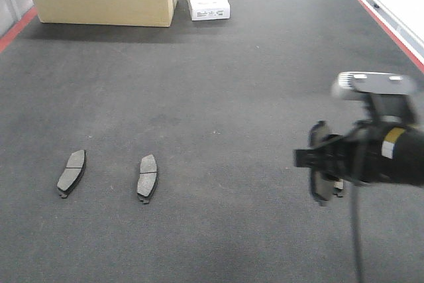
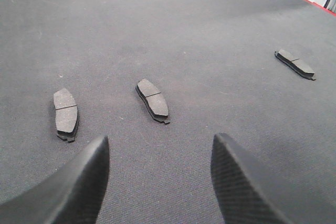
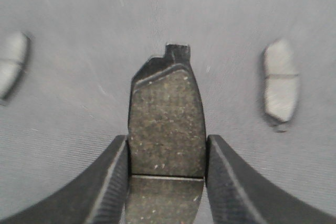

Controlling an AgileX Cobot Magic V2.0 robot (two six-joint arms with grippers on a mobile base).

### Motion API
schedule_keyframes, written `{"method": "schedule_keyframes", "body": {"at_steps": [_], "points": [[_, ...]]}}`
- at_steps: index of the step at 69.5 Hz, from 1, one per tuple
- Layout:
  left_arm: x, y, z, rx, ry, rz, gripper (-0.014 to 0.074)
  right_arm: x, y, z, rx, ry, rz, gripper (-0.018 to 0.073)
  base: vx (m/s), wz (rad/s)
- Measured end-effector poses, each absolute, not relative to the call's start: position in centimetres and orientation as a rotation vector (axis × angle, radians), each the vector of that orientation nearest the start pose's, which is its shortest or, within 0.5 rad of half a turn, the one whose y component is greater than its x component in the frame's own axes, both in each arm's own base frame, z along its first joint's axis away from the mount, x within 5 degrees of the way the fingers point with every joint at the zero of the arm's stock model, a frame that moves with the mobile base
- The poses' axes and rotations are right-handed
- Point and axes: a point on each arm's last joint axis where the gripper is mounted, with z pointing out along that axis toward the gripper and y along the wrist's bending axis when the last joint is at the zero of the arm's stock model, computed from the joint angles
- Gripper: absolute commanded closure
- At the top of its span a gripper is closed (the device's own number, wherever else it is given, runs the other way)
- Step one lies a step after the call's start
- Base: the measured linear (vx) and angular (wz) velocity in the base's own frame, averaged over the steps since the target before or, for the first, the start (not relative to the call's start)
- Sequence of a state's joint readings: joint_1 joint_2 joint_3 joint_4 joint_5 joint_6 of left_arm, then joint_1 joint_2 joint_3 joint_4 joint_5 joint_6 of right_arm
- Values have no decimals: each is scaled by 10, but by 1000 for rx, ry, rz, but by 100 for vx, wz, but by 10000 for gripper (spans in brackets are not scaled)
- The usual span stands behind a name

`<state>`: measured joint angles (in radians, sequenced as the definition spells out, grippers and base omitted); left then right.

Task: Move and align brake pads A on conveyor
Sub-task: 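Lower the right gripper with its brake pad onto the belt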

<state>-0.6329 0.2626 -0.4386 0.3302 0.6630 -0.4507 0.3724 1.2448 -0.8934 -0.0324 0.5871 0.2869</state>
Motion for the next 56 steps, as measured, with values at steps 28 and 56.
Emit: {"method": "schedule_keyframes", "body": {"at_steps": [28,56], "points": [[56,-19,288,300,1929,-349,174,328,127,220,-161,2725,160,542,0,0],[56,-19,288,300,1929,-349,174,380,152,184,-232,2885,170,501,0,0]]}}
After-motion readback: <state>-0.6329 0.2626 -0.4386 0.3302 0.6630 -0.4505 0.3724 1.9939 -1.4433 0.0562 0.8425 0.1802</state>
